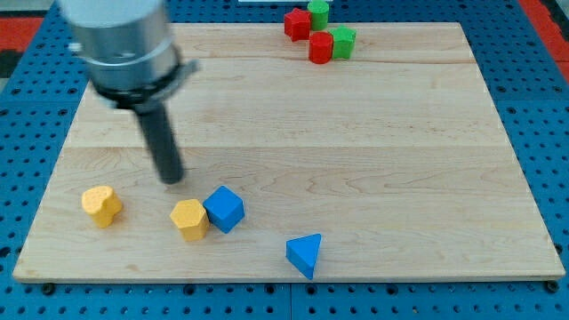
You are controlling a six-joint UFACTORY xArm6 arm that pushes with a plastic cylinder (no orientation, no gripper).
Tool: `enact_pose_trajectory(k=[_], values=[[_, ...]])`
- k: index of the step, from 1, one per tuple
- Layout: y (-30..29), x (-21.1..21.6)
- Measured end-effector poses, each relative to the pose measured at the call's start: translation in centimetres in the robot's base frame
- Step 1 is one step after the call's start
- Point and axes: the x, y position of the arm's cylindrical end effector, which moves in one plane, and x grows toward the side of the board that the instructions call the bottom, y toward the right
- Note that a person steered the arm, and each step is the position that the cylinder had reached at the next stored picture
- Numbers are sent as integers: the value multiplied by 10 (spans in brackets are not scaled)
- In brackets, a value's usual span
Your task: Place the blue triangle diagonal to the right of the yellow hexagon
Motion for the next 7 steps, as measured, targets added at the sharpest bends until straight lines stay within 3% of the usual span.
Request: enact_pose_trajectory(k=[1, 2, 4, 5, 7], values=[[-71, 0], [-77, 31], [-4, 32], [-13, -13], [126, -47]])
